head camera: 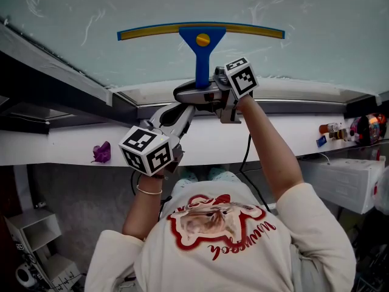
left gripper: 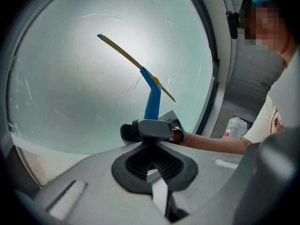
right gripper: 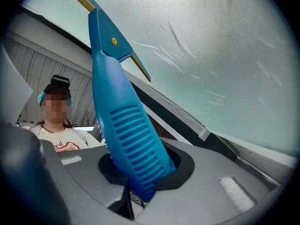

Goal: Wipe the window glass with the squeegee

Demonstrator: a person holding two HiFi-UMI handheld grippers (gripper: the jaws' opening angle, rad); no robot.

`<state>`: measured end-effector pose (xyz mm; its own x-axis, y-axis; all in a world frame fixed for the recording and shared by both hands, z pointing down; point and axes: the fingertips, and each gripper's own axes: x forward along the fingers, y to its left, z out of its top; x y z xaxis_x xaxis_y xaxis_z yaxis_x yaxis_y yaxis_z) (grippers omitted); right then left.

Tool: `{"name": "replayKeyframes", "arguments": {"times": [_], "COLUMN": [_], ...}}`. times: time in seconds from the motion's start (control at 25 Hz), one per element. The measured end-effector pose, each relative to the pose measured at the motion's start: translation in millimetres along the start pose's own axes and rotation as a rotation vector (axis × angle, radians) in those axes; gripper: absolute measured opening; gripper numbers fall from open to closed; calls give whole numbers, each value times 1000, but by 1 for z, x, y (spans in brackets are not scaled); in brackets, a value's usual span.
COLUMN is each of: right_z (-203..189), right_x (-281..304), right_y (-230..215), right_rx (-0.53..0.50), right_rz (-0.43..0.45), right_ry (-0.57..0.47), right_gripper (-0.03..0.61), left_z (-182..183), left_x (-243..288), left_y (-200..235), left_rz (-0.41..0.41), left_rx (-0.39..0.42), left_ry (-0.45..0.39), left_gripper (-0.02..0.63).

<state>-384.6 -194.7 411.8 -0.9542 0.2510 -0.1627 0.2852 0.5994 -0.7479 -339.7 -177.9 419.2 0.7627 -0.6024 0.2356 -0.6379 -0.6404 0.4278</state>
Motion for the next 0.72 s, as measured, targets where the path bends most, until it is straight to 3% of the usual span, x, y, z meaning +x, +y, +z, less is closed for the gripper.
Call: {"name": "replayKeyframes", "arguments": {"times": [0.72], "right_z": [-20], "right_x": [-4], "right_y": [-13], "right_rx": [60], "right_rz": [-1], "right_ry": [-3], "right_gripper": [89], "left_z": [-23], "left_x": [2], "left_y": [4], "left_rz": [9], "left_rx": [-42], "left_ry": [26], "left_gripper": [2]}}
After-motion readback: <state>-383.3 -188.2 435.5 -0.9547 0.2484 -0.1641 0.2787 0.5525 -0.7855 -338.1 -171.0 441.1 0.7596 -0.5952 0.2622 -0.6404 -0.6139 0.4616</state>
